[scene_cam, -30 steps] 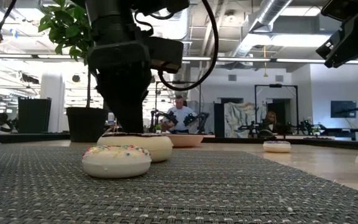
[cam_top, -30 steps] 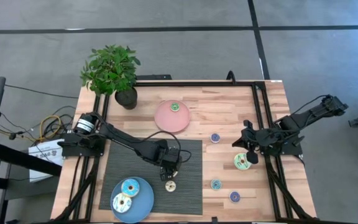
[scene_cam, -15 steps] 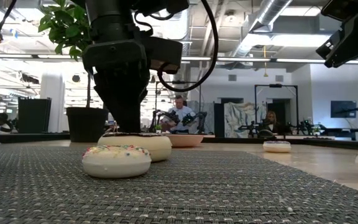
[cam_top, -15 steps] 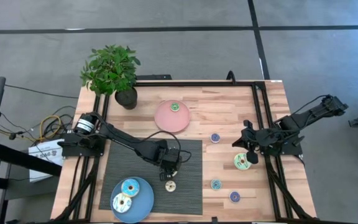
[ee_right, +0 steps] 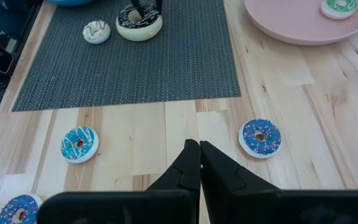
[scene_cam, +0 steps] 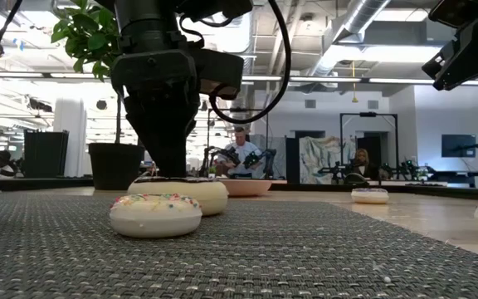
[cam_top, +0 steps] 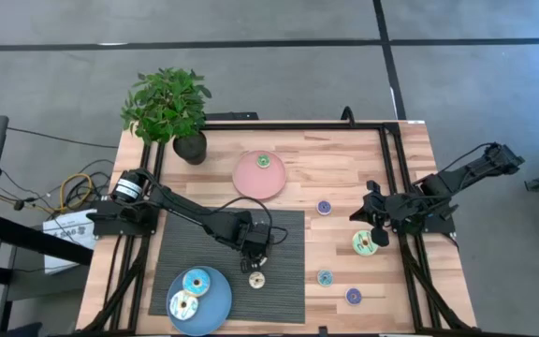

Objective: Pick & Place donuts
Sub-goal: Put the big black donut on the blue plate

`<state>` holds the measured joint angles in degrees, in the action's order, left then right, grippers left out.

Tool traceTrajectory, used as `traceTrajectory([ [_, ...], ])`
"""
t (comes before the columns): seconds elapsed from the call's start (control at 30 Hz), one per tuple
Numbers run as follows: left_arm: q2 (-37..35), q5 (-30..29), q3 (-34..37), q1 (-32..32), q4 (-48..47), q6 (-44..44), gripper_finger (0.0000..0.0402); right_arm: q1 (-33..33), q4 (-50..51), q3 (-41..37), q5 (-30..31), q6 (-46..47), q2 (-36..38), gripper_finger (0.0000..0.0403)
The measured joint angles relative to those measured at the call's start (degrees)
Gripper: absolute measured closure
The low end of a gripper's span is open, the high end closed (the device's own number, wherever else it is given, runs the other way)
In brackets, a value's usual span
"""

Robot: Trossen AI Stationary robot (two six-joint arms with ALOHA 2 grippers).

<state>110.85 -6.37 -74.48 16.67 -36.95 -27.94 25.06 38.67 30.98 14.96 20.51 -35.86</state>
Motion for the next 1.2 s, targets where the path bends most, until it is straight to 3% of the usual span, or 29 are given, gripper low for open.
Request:
traceTrajectory([
  [0.7,-0.40,1.64,0.00,0.00,-0.13,-1.49,0.0299,0.00,-0.02,0.00,-0.04,0.00,0.00,0.0403],
  [0.97,-4.54,1.40,0.00,-0.04,-0.66,-3.50,0.0299,0.00,-0.07,0.00,-0.06,0.00,0.00,0.0403],
  [1.2,-10.46,3.11,0.00,1.13,-1.60,-10.92,0.0299,-0.02,-0.06,0.00,-0.09,0.00,0.00,0.0403],
])
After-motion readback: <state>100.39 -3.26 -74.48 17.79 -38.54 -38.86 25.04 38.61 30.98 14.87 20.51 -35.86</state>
